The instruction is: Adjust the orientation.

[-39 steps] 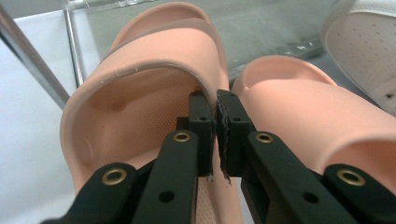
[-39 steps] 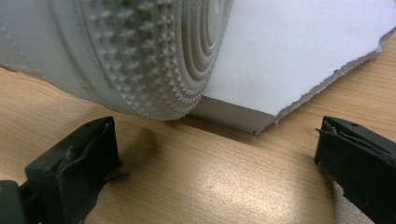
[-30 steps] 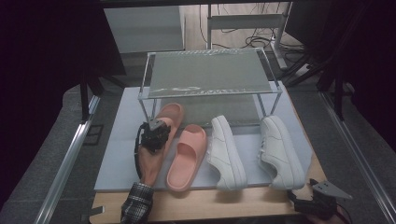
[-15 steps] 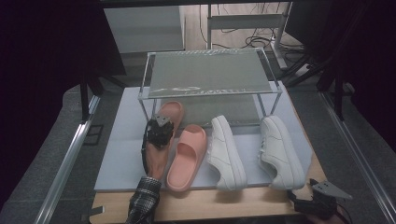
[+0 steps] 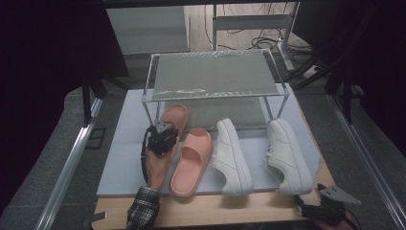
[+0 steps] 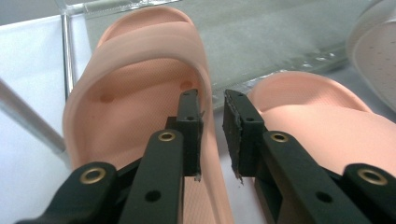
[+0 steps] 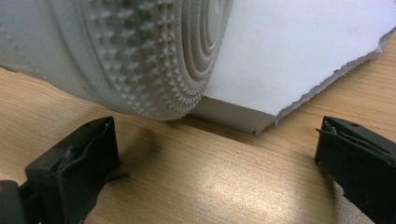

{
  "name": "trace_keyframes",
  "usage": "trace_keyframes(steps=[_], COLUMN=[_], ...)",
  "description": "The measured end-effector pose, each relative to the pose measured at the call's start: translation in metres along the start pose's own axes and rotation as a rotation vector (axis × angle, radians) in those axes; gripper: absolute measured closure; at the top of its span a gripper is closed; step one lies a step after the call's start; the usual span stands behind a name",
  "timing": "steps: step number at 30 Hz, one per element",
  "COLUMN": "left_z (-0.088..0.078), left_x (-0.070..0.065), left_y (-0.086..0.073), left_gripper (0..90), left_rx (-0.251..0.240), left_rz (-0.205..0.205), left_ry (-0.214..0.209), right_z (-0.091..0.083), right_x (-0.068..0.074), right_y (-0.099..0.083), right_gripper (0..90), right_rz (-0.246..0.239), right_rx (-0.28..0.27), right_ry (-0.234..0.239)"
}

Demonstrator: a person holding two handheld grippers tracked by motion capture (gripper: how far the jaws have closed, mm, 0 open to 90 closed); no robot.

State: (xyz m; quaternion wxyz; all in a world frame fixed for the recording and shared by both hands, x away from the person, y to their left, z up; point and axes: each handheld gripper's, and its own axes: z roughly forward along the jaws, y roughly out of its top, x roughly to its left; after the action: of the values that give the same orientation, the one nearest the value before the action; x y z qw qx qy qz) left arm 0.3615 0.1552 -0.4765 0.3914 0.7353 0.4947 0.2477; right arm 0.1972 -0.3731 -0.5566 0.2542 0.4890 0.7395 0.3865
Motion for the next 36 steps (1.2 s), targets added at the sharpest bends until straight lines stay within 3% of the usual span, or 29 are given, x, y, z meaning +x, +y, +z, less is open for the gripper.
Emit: trace_keyframes(steps=[8,13,17,29,36], left_z=[-0.017,-0.030,-0.041,-0.071,-0.081], left_x=[0.008,0.013,0.018,0.026,0.029], left_y=[-0.010,-0.017,-0.024,-0.054,-0.079], left_gripper=[84.2,89.1,89.4,89.6,89.6], left_rx=[0.017,0.024,0.018,-0.004,0.006], left_rz=[-0.031,-0.021,-0.013,-0.008,-0.037], left_ry=[-0.037,-0.055,-0.081,-0.103,-0.121], right_z=[0.000,0.000,0.000,0.001,0.001], right_x=[0.000,0.000,0.000,0.000,0.000], right_y=[0.000,0.000,0.000,0.000,0.001], right_gripper=[0.0,0.0,0.0,0.0,0.0], right_rz=[-0.001,-0.001,-0.002,-0.002,-0.002], right_rx=[0.000,0.000,0.000,0.001,0.001], right_ry=[-0.001,-0.001,-0.002,-0.002,-0.002])
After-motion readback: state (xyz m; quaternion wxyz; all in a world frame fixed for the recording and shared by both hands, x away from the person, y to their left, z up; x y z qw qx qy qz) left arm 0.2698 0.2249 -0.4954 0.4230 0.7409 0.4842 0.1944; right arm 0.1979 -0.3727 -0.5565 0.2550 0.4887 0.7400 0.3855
